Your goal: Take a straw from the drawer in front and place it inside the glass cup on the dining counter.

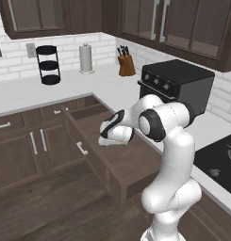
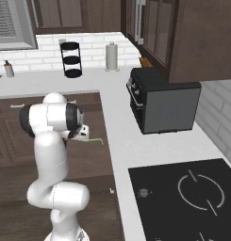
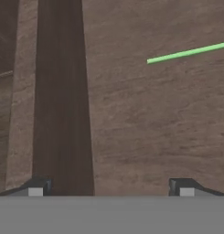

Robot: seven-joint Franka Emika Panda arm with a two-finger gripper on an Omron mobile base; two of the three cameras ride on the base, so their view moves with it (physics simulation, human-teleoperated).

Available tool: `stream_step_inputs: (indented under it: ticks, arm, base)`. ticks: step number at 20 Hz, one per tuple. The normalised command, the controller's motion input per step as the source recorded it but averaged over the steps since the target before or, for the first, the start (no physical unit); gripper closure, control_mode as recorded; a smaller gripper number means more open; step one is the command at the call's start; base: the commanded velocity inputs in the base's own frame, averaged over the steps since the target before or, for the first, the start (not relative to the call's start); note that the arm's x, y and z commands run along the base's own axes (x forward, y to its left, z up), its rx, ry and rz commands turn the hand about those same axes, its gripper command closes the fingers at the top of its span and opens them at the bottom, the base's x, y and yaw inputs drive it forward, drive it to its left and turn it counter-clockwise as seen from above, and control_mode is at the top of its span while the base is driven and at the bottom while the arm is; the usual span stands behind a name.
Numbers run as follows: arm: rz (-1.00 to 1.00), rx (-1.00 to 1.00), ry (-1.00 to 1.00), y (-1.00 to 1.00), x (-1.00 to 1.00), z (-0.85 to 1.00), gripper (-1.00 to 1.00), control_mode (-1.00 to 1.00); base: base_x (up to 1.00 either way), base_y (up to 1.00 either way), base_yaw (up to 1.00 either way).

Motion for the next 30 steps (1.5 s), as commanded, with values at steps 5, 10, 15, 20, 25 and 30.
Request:
stream_step_inputs:
  ticks: [5,10,15,20,25,30]
  arm:
    - [0.0,0.02,0.1,0.12,0.03,-0.57,-1.0,-1.0]
    - [0.0,0.0,0.05,0.33,0.0,-0.49,-1.0,-1.0]
    - [0.0,0.0,0.07,0.56,0.0,-0.44,-1.0,-1.0]
    - [0.0,0.0,0.1,0.87,0.0,-0.42,-1.0,-1.0]
    - [0.0,0.0,0.07,0.96,-0.08,-0.2,-1.0,-1.0]
    - [-0.03,-0.04,0.0,-0.18,0.03,0.34,-1.0,-1.0]
  base:
    - [0.0,0.0,0.0]
    - [0.0,0.0,0.0]
    - [0.0,0.0,0.0]
    - [0.0,0.0,0.0]
    - [0.0,0.0,0.0]
    - [0.0,0.0,0.0]
